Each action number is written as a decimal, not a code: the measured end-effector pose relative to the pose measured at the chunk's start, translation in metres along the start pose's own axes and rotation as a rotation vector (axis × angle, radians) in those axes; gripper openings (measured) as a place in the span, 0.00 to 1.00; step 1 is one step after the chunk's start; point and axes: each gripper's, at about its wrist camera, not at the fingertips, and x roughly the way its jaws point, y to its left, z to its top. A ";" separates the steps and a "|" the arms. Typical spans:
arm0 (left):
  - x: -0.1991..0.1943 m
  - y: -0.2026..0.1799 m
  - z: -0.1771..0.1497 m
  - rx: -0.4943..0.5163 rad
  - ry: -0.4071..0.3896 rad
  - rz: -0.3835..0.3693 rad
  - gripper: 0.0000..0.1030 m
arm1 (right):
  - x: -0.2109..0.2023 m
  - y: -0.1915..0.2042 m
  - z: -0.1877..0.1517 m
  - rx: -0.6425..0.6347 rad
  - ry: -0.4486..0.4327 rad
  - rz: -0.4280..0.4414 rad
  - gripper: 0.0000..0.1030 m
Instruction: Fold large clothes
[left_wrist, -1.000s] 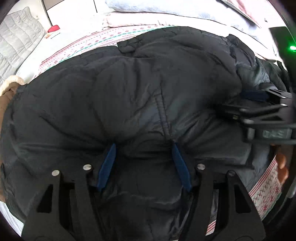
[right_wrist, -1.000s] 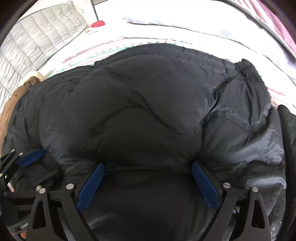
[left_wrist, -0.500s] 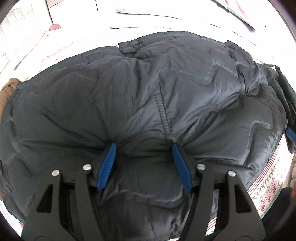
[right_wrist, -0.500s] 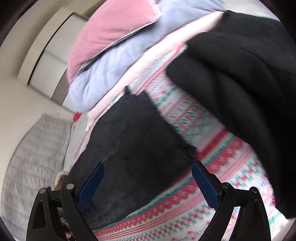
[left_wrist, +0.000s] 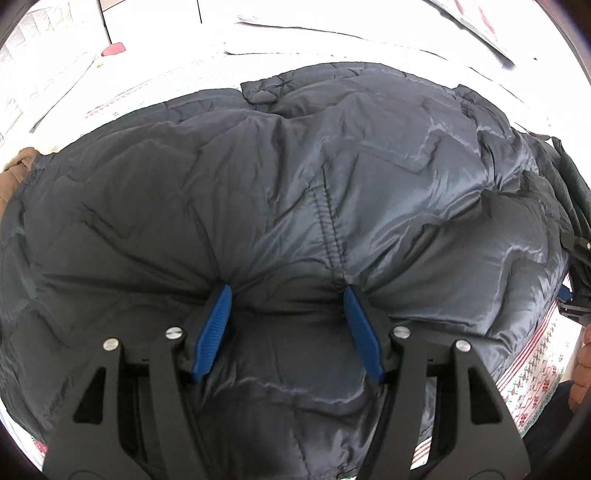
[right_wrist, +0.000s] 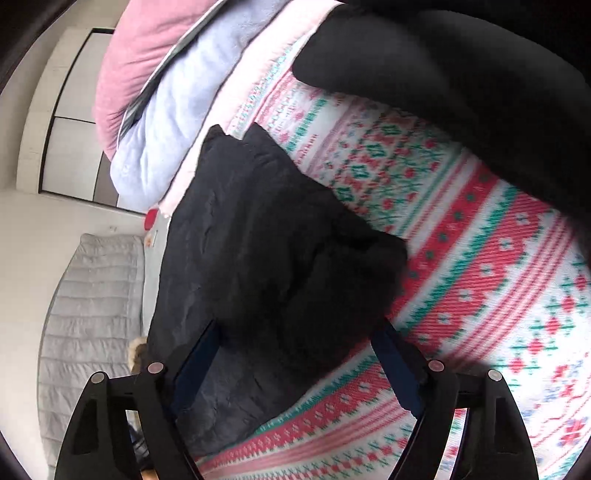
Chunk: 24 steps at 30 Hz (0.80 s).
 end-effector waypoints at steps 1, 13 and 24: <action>0.000 -0.001 0.000 0.000 0.000 0.002 0.63 | 0.005 0.004 -0.001 0.000 -0.003 0.019 0.74; 0.001 0.000 0.001 -0.007 0.004 -0.012 0.63 | 0.016 0.049 -0.017 -0.109 -0.150 0.026 0.35; 0.000 -0.001 0.000 -0.004 -0.006 -0.021 0.63 | -0.022 0.097 -0.045 -0.364 -0.355 0.005 0.12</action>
